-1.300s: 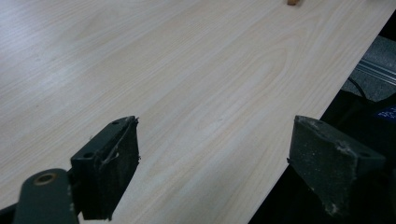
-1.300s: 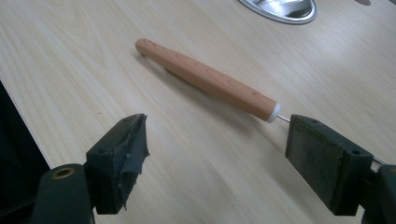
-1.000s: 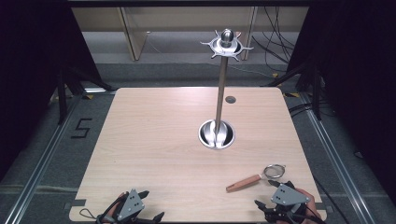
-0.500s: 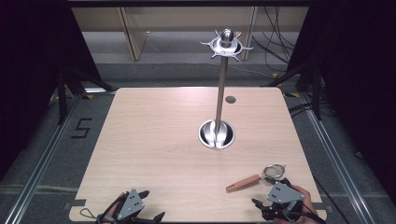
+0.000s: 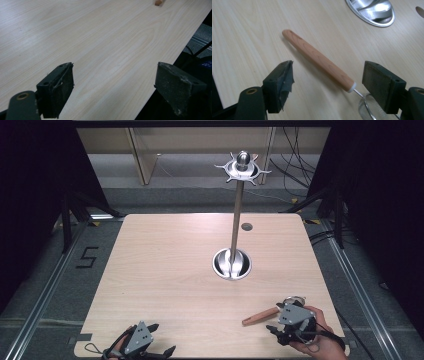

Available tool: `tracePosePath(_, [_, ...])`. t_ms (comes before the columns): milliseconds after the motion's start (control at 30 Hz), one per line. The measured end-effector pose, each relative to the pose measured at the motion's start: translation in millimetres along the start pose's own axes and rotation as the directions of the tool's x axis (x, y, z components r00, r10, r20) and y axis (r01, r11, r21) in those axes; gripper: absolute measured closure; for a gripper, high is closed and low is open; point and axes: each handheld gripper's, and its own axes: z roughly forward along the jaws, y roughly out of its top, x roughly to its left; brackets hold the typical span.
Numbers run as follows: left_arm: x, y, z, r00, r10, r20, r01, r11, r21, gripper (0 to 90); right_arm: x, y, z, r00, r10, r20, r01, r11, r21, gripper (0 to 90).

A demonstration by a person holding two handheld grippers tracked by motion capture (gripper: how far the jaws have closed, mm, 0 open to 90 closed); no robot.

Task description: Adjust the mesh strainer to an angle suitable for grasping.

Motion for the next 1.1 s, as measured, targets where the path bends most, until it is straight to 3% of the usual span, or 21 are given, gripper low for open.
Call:
tracePosePath(167, [1.2,0.9,0.2,0.9997,0.023,0.005,-0.023,0.9997,-0.004,14.8,-12.4,8.7,4.6,0.9999,-0.012,-0.011,0.012,1.000,0.029,26.7])
tracePosePath(200, [-0.9,0.3,0.5,0.9998,-0.014,0.015,0.014,0.9999,-0.009,14.8,-13.8,10.5,5.7,1.0000,0.008,-0.002,-0.008,0.999,0.032,27.0])
tracePosePath(233, [-1.1,0.0,1.2,0.9998,-0.016,0.007,0.016,0.9997,-0.019,14.8,-17.0,12.5,8.1,0.9997,-0.018,-0.018,0.018,0.999,0.032,27.4])
tracePosePath(300, [-1.1,-0.2,1.4,0.9997,-0.024,0.011,0.024,0.9994,-0.026,14.8,-18.9,16.5,11.9,0.9998,-0.008,-0.020,0.009,0.999,0.050,27.6])
tracePosePath(333, [-1.1,0.5,0.7,0.9997,-0.021,0.016,0.021,0.9995,-0.024,14.8,-19.5,17.7,13.6,0.9996,-0.013,-0.023,0.014,0.998,0.055,28.1])
tracePosePath(367, [1.4,1.2,-0.4,0.9996,0.021,0.021,-0.020,0.9997,-0.014,14.8,-20.4,19.5,16.1,0.9984,-0.032,-0.046,0.035,0.997,0.063,28.9])
tracePosePath(433, [1.2,0.9,-0.3,0.9996,0.017,0.020,-0.017,0.9997,-0.016,14.8,-21.5,22.6,21.2,0.9963,-0.080,-0.030,0.083,0.993,0.083,29.8])
tracePosePath(500, [1.3,1.0,-0.3,0.9996,0.017,0.021,-0.017,0.9998,-0.015,14.8,-20.2,23.3,22.5,0.9976,-0.063,-0.028,0.065,0.993,0.096,30.3])
tracePosePath(533, [1.5,1.2,-0.3,0.9996,0.022,0.019,-0.022,0.9997,-0.014,14.8,-18.3,26.1,26.9,0.9971,-0.048,-0.060,0.055,0.991,0.120,31.0])
tracePosePath(567, [1.6,0.9,0.8,0.9995,0.029,0.014,-0.029,0.9992,-0.026,14.8,-21.0,26.4,29.7,0.9946,-0.077,-0.068,0.085,0.990,0.113,31.1])
tracePosePath(600, [0.4,0.6,1.8,0.9997,0.015,0.018,-0.014,0.9992,-0.037,14.8,-21.7,27.0,31.6,0.9909,-0.076,-0.111,0.089,0.989,0.117,31.6])
tracePosePath(633, [-2.2,0.1,1.2,0.9992,-0.026,0.030,0.027,0.9995,-0.018,14.8,-21.1,26.7,32.5,0.9934,-0.045,-0.105,0.059,0.989,0.134,32.5])
tracePosePath(700, [-2.6,0.1,2.0,0.9994,-0.028,0.023,0.029,0.9992,-0.030,14.8,-25.3,26.1,38.7,0.9889,-0.076,-0.128,0.091,0.989,0.118,33.4])
tracePosePath(733, [-2.3,0.0,1.7,0.9995,-0.026,0.019,0.026,0.9993,-0.027,14.8,-24.7,25.7,38.6,0.9906,-0.028,-0.134,0.048,0.987,0.151,33.9])
tracePosePath(767, [-2.3,0.0,1.7,0.9995,-0.026,0.019,0.026,0.9993,-0.027,14.8,-24.7,25.7,38.6,0.9906,-0.028,-0.134,0.048,0.987,0.151,33.9])
tracePosePath(800, [-0.5,0.2,1.4,0.9998,-0.002,0.020,0.003,0.9996,-0.029,14.8,-29.1,24.6,45.2,0.9837,-0.062,-0.169,0.086,0.987,0.137,35.1])
tracePosePath(833, [-1.3,-0.4,1.7,0.9996,-0.021,0.020,0.022,0.9994,-0.027,14.8,-29.1,24.3,46.5,0.9824,-0.050,-0.180,0.078,0.986,0.148,35.2])
tracePosePath(900, [-1.8,0.1,1.5,0.9993,-0.023,0.030,0.023,0.9995,-0.020,14.8,-31.3,24.1,50.2,0.9744,-0.040,-0.221,0.080,0.981,0.178,36.3])
tracePosePath(933, [-2.6,-0.2,2.5,0.9994,-0.022,0.026,0.023,0.9994,-0.026,14.8,-31.8,23.9,51.6,0.9731,-0.047,-0.225,0.089,0.980,0.178,36.8])
tracePosePath(967, [-0.6,0.0,1.7,0.9999,0.005,0.015,-0.005,1.0000,-0.006,14.8,-32.3,23.6,53.2,0.9698,-0.042,-0.240,0.089,0.978,0.188,37.7])
tracePosePath(1100, [-1.0,-0.2,3.1,0.9998,-0.008,0.018,0.008,0.9998,-0.019,14.9,-34.2,21.8,55.9,0.9638,-0.030,-0.265,0.090,0.972,0.217,39.2])
